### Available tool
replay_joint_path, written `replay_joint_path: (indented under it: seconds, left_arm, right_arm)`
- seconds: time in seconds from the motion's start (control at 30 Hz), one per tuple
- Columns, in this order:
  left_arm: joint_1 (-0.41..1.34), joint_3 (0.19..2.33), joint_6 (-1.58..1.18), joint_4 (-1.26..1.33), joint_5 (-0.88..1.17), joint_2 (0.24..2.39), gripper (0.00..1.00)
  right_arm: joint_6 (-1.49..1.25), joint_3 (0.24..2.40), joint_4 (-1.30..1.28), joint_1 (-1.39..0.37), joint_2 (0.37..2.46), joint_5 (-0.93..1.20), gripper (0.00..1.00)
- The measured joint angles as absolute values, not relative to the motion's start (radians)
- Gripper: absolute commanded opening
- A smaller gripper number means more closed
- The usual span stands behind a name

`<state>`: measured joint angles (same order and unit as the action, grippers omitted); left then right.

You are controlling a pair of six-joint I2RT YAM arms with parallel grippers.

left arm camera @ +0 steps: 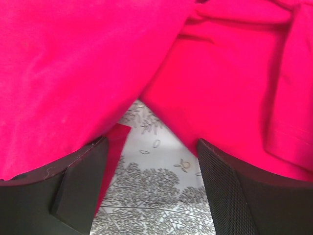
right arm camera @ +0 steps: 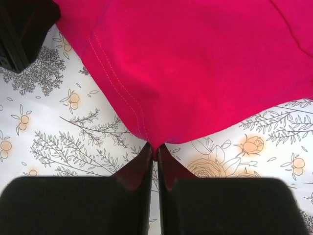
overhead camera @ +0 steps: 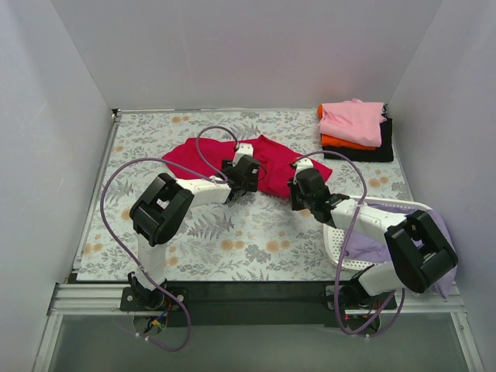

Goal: Fold and stack the t-shirts
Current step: Flatten the tshirt out

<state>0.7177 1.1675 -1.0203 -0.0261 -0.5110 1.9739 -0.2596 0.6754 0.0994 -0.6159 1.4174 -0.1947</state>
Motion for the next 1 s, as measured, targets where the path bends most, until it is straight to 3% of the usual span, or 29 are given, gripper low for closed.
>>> replay_joint_path:
  seconds: [0.47,0.63,0.83,1.0]
  left_arm:
    - [0.718,1.150,-1.008,-0.006,-0.616,1.973,0.63]
    - [0.718,1.150,-1.003,-0.007,-0.658,1.975,0.44]
    - [0.717,1.150,-1.002,-0.026,-0.713,1.975,0.29]
    - [0.709,1.150,-1.002,-0.034,-0.726,1.975,0.26]
  right_arm:
    - [-0.259,0.671,0.101,-0.616,1.417,-0.196,0.01]
    - [-0.259,0.671,0.100,-0.616,1.417,-0.196,0.01]
    - [-0.259,0.671,0.101,-0.616,1.417,-0.196,0.01]
    - [-0.259,0.671,0.101,-0.616,1.416,-0.196,0.01]
